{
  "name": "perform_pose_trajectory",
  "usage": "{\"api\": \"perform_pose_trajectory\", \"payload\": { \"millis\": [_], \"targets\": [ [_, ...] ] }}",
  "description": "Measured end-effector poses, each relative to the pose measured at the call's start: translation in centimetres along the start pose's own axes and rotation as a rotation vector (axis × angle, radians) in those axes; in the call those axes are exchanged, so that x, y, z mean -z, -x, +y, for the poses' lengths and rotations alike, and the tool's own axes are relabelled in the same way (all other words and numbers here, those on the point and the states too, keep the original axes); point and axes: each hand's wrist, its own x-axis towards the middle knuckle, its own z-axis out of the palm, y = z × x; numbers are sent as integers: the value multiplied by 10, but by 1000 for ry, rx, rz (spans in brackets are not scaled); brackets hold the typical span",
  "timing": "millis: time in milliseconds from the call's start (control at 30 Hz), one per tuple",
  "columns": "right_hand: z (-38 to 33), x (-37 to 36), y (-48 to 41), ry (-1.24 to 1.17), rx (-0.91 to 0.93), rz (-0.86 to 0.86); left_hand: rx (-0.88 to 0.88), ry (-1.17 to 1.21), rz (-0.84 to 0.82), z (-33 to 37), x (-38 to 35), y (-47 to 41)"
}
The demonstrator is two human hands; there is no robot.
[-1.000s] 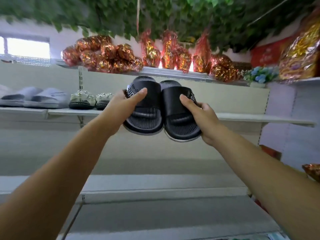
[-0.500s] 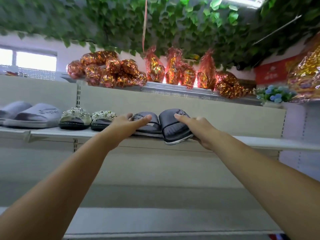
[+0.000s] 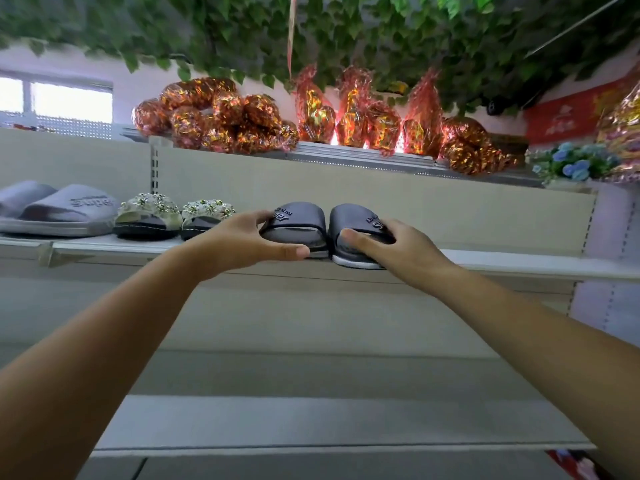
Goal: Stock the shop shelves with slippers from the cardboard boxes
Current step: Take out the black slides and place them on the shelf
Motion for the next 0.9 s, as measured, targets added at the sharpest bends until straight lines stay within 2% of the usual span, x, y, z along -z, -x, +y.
{"api": "perform_pose_trajectory", "payload": {
  "millis": [100, 200, 400, 567, 900],
  "targets": [
    [0, 7, -15, 137, -22, -118, 7, -62, 33, -7, 5, -3],
    [6, 10, -34, 288, -55, -165, 7, -106, 83, -16, 6, -7],
    [14, 1, -48, 182, 27, -98, -53, -379, 220, -29, -1, -12],
    [26, -5, -59, 186, 32, -69, -63, -398, 219, -31, 0, -14],
    [20, -3, -58, 295, -2, -145, -17, -367, 217, -26, -2, -9]
  ]
}}
